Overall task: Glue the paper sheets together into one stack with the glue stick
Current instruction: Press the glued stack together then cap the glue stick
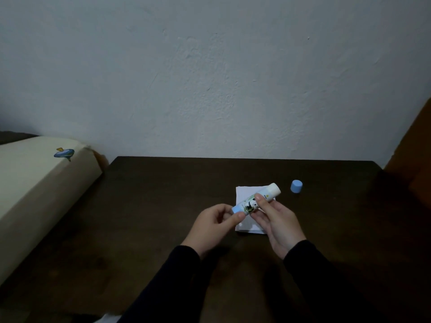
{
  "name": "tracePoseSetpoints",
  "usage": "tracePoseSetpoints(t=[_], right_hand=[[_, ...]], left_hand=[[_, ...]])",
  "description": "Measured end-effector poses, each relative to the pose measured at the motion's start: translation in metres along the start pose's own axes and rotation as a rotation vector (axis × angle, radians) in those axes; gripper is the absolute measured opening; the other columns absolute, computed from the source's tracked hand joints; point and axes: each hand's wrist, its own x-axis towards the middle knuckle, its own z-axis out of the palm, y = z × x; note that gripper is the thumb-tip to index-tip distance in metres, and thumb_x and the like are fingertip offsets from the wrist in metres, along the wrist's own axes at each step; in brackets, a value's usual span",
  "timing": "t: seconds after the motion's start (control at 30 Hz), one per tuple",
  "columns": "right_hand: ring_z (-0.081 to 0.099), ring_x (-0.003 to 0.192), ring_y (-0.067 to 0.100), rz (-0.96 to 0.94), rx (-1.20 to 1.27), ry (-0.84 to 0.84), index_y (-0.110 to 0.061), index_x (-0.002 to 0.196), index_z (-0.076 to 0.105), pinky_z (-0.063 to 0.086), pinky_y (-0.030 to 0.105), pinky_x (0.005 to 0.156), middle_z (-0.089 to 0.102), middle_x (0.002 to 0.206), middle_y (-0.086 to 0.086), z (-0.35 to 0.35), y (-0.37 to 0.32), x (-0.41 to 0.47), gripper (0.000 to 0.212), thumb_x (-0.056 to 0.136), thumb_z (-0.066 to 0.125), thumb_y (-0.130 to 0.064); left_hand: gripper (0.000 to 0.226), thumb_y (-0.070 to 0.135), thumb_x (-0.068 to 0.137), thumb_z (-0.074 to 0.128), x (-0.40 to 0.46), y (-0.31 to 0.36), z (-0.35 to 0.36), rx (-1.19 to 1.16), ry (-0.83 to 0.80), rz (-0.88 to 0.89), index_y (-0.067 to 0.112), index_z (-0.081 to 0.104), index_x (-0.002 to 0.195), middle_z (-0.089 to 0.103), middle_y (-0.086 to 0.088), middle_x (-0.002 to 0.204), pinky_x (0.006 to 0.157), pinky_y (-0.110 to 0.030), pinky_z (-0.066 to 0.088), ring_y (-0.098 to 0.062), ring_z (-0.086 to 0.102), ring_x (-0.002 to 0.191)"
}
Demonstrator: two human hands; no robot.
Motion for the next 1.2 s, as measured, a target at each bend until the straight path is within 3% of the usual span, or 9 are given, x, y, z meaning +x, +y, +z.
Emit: tracePoseSetpoints(t=[0.2, 0.27, 0.37, 0.47, 0.6, 0.8, 0.97, 1.1, 1.2], right_hand=[[0.069, 0.096, 0.016, -0.003, -0.002, -0.040, -0.014, 0.101, 0.064, 0.053, 0.029, 0.084, 0.072, 0.103, 0.008, 0.000, 0.000, 0.000, 0.011, 0.090, 0.063, -0.016], [0.069, 0.097, 0.017, -0.008, 0.001, -0.029, -0.014, 0.102, 0.064, 0.053, 0.029, 0.084, 0.072, 0.104, 0.008, 0.000, 0.001, 0.001, 0.012, 0.090, 0.063, -0.016], [0.068, 0.095, 0.016, -0.013, 0.024, -0.007, -0.015, 0.098, 0.064, 0.052, 0.032, 0.091, 0.071, 0.101, 0.008, -0.001, -0.001, 0.000, 0.008, 0.091, 0.062, -0.016], [0.069, 0.094, 0.016, -0.005, 0.029, -0.012, -0.015, 0.099, 0.063, 0.052, 0.032, 0.091, 0.071, 0.101, 0.007, -0.002, -0.002, 0.001, 0.008, 0.091, 0.062, -0.017], [0.069, 0.092, 0.015, 0.000, 0.029, -0.013, -0.017, 0.098, 0.063, 0.053, 0.029, 0.084, 0.071, 0.099, 0.006, -0.002, -0.001, 0.002, 0.008, 0.091, 0.062, -0.015], [0.067, 0.098, 0.017, -0.013, 0.003, -0.016, -0.017, 0.101, 0.064, 0.053, 0.030, 0.086, 0.071, 0.104, 0.007, -0.004, -0.002, 0.006, 0.010, 0.091, 0.062, -0.015], [0.067, 0.102, 0.019, -0.016, 0.007, -0.007, -0.014, 0.107, 0.063, 0.053, 0.033, 0.090, 0.070, 0.108, 0.009, -0.008, -0.002, 0.012, 0.017, 0.090, 0.063, -0.013], [0.068, 0.095, 0.017, -0.014, 0.036, 0.009, -0.015, 0.104, 0.063, 0.053, 0.030, 0.084, 0.070, 0.103, 0.007, -0.008, -0.003, 0.013, 0.013, 0.091, 0.062, -0.013], [0.068, 0.093, 0.016, -0.005, 0.059, 0.001, -0.015, 0.103, 0.063, 0.053, 0.030, 0.084, 0.070, 0.101, 0.007, -0.008, -0.005, 0.012, 0.012, 0.091, 0.062, -0.013]], left_hand=[[0.046, 0.052, 0.096, 0.043, -0.003, 0.007, 0.002, -0.033, -0.039, -0.091, 0.017, 0.066, 0.076, 0.059, 0.000, 0.065, 0.061, -0.025, 0.040, -0.013, 0.051, 0.059], [0.045, 0.057, 0.090, 0.046, -0.003, 0.006, 0.002, -0.020, 0.009, -0.065, 0.019, 0.063, 0.072, 0.056, 0.005, 0.063, 0.064, -0.030, 0.040, -0.012, 0.050, 0.060], [0.034, 0.058, 0.080, 0.061, -0.003, 0.003, 0.002, -0.052, 0.045, -0.004, 0.026, 0.066, 0.087, 0.055, 0.010, 0.067, 0.065, -0.030, 0.041, -0.009, 0.050, 0.064], [0.024, 0.039, 0.080, 0.073, -0.002, 0.001, 0.001, -0.024, 0.049, 0.052, 0.022, 0.066, 0.096, 0.051, 0.009, 0.064, 0.062, -0.024, 0.039, -0.007, 0.045, 0.062], [0.025, 0.035, 0.079, 0.073, 0.001, 0.000, 0.001, -0.022, 0.068, 0.044, 0.020, 0.068, 0.098, 0.051, 0.011, 0.062, 0.060, -0.021, 0.038, -0.008, 0.044, 0.062], [0.030, 0.043, 0.086, 0.062, 0.003, 0.000, 0.007, -0.102, 0.026, -0.008, 0.015, 0.070, 0.092, 0.050, 0.004, 0.064, 0.058, -0.025, 0.036, -0.012, 0.046, 0.062], [0.026, 0.046, 0.092, 0.055, 0.008, -0.001, 0.009, -0.033, -0.003, -0.043, 0.026, 0.071, 0.086, 0.052, 0.011, 0.061, 0.057, -0.025, 0.038, -0.008, 0.047, 0.059], [0.034, 0.055, 0.079, 0.062, 0.010, -0.004, 0.010, -0.069, 0.004, 0.009, 0.028, 0.068, 0.100, 0.055, 0.008, 0.067, 0.059, -0.026, 0.040, -0.008, 0.049, 0.062], [0.027, 0.043, 0.079, 0.071, 0.011, -0.003, 0.008, -0.016, 0.020, 0.050, 0.028, 0.066, 0.100, 0.052, 0.014, 0.062, 0.060, -0.020, 0.039, -0.004, 0.046, 0.061]])
